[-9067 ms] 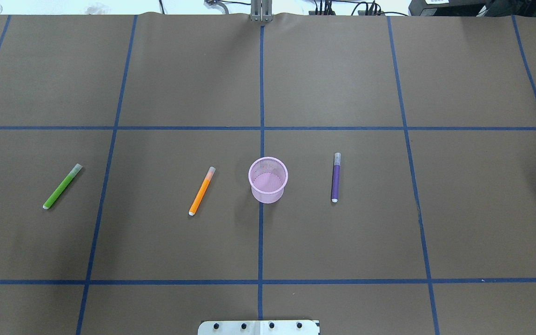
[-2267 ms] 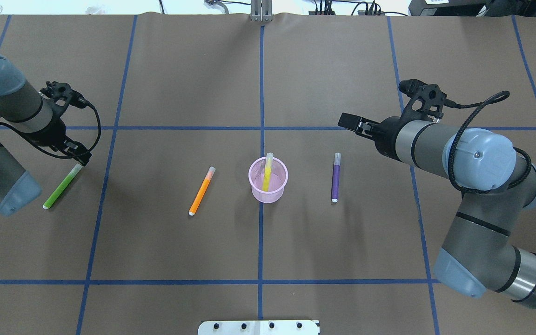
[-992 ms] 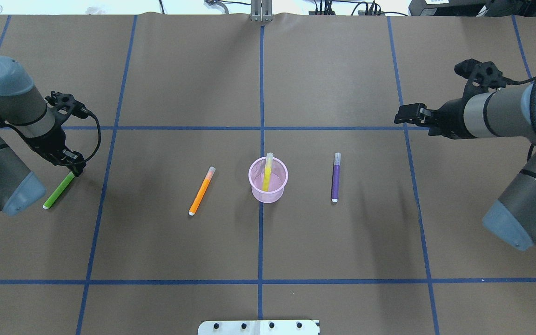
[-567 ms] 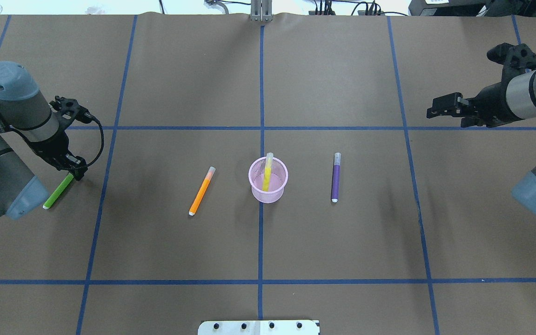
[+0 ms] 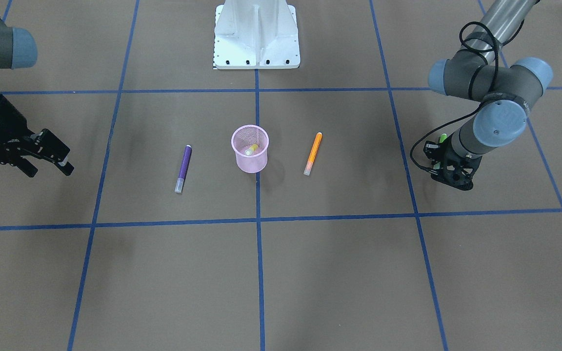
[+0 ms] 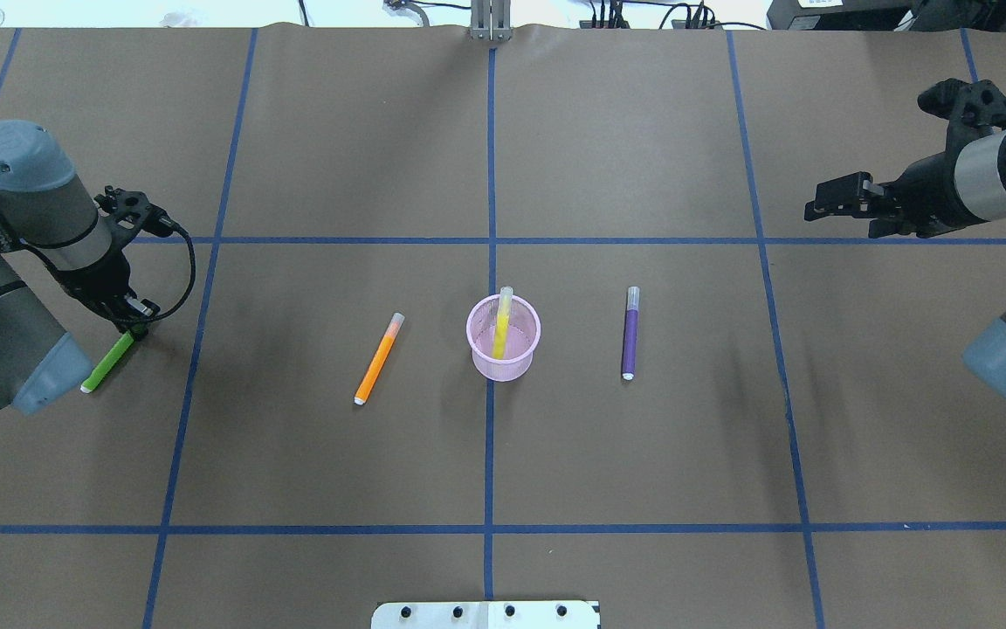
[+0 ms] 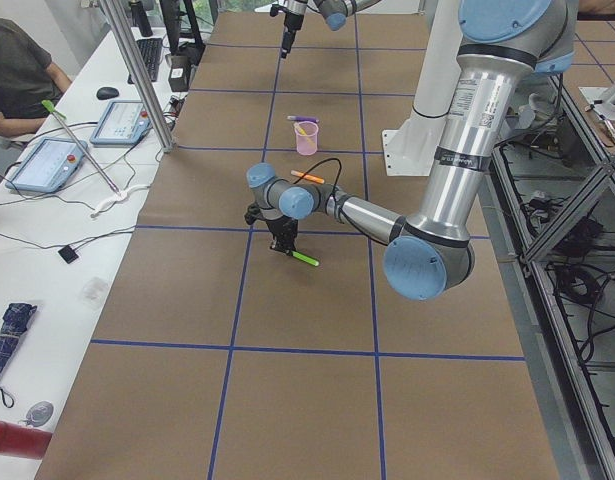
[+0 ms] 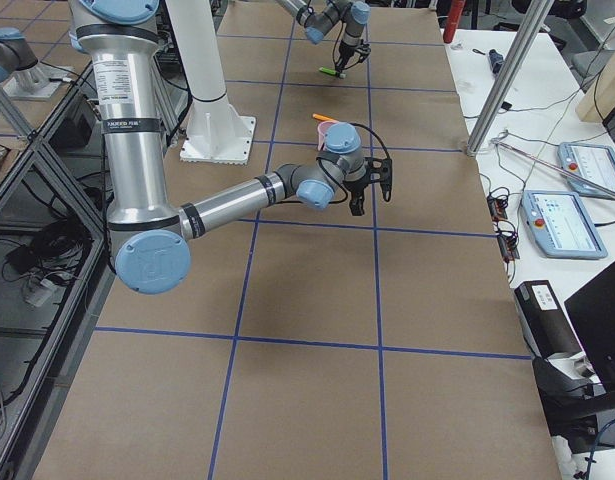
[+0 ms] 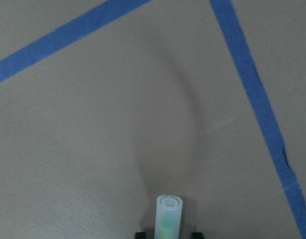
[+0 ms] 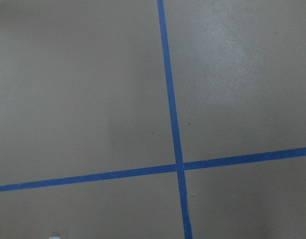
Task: Collect pens into pen holder
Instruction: 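Close the left gripper on the green marker and lift it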
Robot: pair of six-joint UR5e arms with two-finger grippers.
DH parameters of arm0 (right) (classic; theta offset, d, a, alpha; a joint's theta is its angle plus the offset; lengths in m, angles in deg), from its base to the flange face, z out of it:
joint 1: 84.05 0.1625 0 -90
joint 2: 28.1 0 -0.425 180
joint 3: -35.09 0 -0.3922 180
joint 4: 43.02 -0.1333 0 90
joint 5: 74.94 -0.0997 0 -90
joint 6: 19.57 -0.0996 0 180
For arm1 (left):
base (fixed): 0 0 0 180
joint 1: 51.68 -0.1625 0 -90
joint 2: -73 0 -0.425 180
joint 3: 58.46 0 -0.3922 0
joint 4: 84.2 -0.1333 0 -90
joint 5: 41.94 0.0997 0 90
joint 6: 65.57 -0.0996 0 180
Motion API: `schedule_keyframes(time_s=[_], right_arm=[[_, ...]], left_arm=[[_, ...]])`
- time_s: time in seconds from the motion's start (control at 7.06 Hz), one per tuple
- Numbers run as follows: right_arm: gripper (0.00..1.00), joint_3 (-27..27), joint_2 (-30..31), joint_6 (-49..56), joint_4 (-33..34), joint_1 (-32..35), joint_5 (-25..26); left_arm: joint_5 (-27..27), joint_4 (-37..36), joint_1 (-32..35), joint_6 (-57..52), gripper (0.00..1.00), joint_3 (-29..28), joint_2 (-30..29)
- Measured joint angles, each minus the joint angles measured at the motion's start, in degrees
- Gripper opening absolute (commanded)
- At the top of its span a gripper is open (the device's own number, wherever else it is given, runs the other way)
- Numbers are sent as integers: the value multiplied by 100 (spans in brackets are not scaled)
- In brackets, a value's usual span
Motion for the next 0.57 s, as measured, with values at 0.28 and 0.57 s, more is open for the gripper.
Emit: schedule_keyframes(time_s=[0.28, 0.57], right_arm=[[99, 2, 13, -6, -18, 12, 23], [99, -32, 28, 2, -24, 49, 8]], left_arm=[[-404, 7, 20, -7, 0, 144, -74], [-461, 7, 42, 135, 0, 609, -416]])
